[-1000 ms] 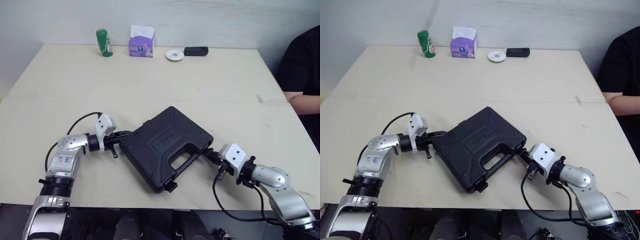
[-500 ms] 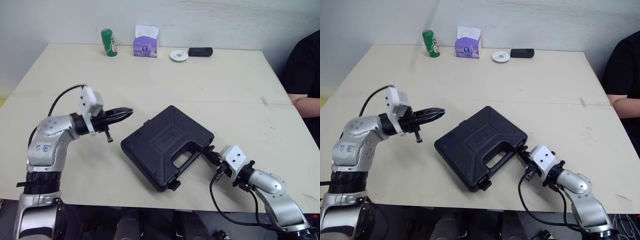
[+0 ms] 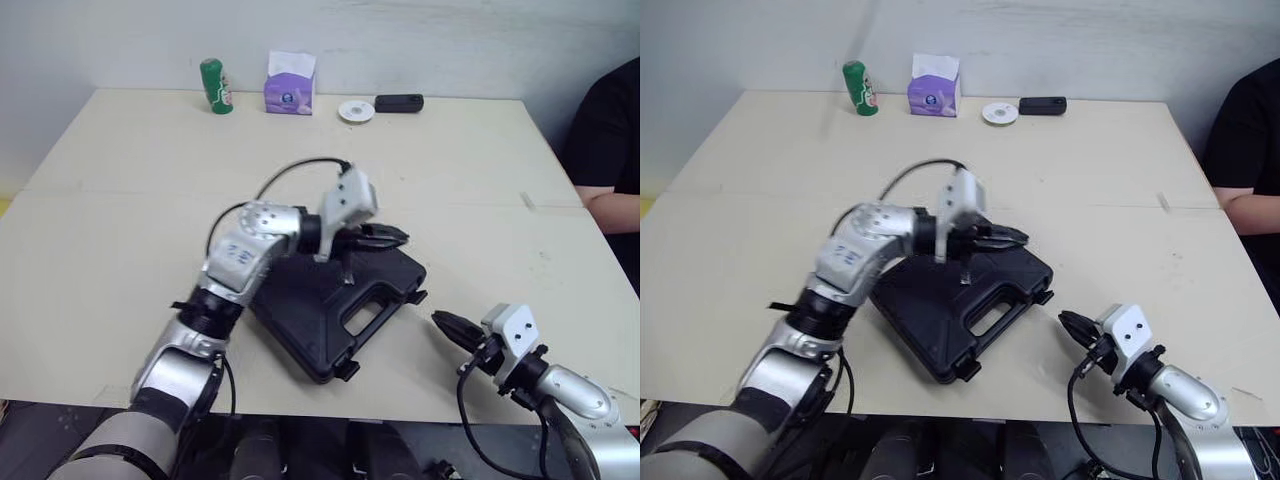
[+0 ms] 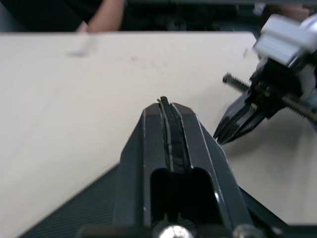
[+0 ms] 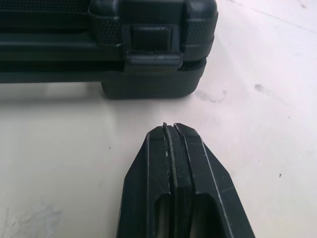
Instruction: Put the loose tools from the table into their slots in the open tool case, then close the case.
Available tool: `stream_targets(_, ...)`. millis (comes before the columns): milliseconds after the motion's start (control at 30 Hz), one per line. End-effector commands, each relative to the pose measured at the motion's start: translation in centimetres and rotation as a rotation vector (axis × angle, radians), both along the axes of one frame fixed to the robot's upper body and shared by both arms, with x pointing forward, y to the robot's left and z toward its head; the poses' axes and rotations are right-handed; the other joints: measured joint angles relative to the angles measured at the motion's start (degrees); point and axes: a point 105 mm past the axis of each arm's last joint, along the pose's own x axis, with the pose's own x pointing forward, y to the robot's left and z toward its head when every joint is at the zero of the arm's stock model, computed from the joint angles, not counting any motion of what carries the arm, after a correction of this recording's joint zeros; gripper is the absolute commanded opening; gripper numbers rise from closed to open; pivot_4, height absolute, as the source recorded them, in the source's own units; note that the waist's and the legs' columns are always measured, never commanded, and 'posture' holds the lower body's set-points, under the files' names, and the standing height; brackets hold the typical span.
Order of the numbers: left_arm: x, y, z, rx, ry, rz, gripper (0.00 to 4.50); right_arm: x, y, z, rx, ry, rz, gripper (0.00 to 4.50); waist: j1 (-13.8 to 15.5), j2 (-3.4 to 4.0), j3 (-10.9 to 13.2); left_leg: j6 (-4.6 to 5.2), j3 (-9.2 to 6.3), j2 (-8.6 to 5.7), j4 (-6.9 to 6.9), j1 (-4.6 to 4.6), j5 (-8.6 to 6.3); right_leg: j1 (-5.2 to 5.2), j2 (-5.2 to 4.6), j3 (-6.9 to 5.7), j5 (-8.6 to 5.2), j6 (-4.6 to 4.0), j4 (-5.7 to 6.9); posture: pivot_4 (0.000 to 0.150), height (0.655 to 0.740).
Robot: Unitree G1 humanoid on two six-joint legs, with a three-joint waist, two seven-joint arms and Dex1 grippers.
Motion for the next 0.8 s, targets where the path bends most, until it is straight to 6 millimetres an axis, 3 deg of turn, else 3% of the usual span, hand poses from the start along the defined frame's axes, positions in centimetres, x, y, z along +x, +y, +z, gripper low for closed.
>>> stream_targets(33,0.6,-1.4,0.2,0.032,-0.053,-0.003,0.00,-0.2,0.3,1.3,0.014,-0.049,0.003,0.05,0.1,0.00,0.0,0.00,0.00,0.01,0.00,0.00,0.00,-0.01,0.00,0.01,0.00,0.00,0.00,0.150,0.7400)
stream_targets(133,0.9,-1.5,-2.5,0.133,0.009,0.010,0.00,-0.3,0.6,1.2,0.012,-0.053,-0.002,0.05,0.1,0.00,0.0,0.01,-0.02,0.01,0.00,-0.02,0.00,-0.02,-0.04,0.02,0.00,0.00,-0.02,0.150,0.7400)
stream_targets(267,-0.2,-0.1,-8.0,0.316,0.127,-0.012,0.00,-0.5,1.0,0.9,0.017,-0.058,-0.011,0.05,0.1,0.01,0.0,0.01,-0.08,0.05,-0.01,-0.02,-0.01,0.03,-0.05,0.03,-0.01,-0.01,-0.04,0.150,0.7400)
stream_targets(367,0.0,1.0,-10.4,0.345,0.196,0.045,0.00,-0.3,1.4,0.8,0.015,-0.062,-0.010,0.05,0.1,-0.01,-0.3,0.02,-0.11,0.05,0.00,0.11,-0.02,0.17,-0.09,0.05,-0.01,-0.02,-0.06,0.150,0.7400)
stream_targets(467,0.2,1.7,-11.9,0.384,0.206,0.073,0.00,-0.1,1.8,0.7,0.014,-0.066,-0.003,0.05,0.1,-0.16,-0.9,0.24,-0.21,0.12,-0.17,0.89,-0.43,1.03,-0.19,0.17,-0.09,-0.15,-0.36,0.150,0.7400)
stream_targets(600,-0.1,1.8,-13.1,0.422,0.225,0.080,0.00,0.4,2.3,0.8,0.010,-0.068,0.015,0.05,0.0,-0.19,-1.7,0.23,-0.24,0.27,-0.18,1.07,-0.74,1.29,-0.28,0.19,-0.13,-0.22,-0.52,0.150,0.7400)
stream_targets(800,0.5,1.8,-13.5,0.435,0.220,0.116,0.00,1.6,2.7,1.1,0.012,-0.077,0.025,0.05,0.1,-0.25,-2.2,0.16,-0.27,0.46,-0.30,1.82,-1.03,2.14,-0.26,0.15,-0.19,-0.33,-0.94,0.150,0.7400)
